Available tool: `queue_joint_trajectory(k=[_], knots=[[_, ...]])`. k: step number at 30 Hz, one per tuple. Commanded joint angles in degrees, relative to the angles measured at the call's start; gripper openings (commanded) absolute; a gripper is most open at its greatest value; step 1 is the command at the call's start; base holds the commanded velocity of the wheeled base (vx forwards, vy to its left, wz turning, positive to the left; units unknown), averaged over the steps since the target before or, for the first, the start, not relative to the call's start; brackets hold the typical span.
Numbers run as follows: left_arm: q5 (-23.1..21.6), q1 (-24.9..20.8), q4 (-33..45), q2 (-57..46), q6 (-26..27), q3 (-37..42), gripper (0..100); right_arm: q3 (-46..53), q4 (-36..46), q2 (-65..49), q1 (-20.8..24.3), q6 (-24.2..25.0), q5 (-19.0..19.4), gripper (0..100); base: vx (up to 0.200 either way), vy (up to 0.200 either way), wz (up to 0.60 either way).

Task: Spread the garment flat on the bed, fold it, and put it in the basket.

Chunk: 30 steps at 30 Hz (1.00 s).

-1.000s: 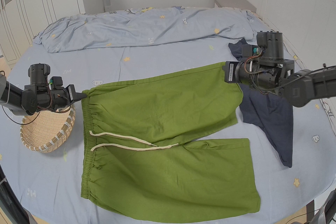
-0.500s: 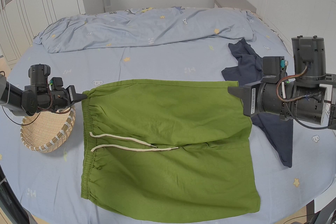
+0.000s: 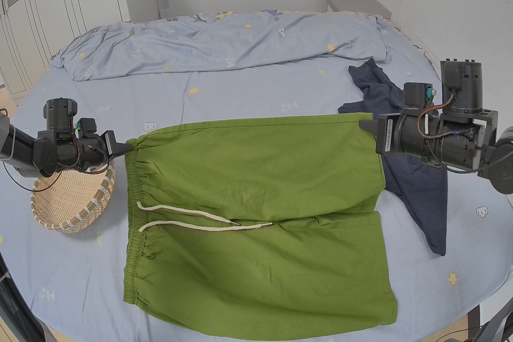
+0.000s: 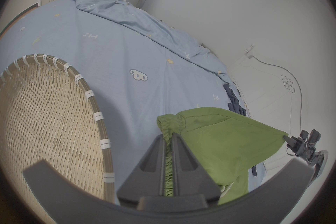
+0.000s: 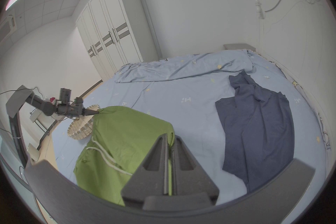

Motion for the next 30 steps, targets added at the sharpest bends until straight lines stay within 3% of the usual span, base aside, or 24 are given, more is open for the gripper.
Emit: queue_joint_trajectory(k=[1, 15, 19, 24, 30], knots=[[0.61, 0.19, -0.03, 0.45, -0.03, -0.17, 0, -5.39, -2.80, 9.98, -5.18, -0.19, 2.46, 0, 0.000, 0.000, 0.00], [2.10, 0.54, -0.21, 0.71, -0.03, -0.61, 0, -25.34, -3.24, 29.76, -10.36, -2.12, 2.02, 0, 0.000, 0.000, 0.00], [2.81, 0.72, -1.61, 1.24, -0.12, -0.61, 0, -29.73, -3.42, 33.45, -10.45, -2.83, 1.85, 0, 0.000, 0.000, 0.00], [3.95, 0.89, -4.52, 2.29, -0.12, -0.61, 0, -38.35, -3.33, 39.25, -10.36, -4.85, -1.23, 0, 0.000, 0.000, 0.00], [4.04, 0.98, -4.60, 2.29, -0.03, -0.61, 0, -40.46, -2.89, 41.01, -10.63, -7.92, -1.32, 0, 0.000, 0.000, 0.00]])
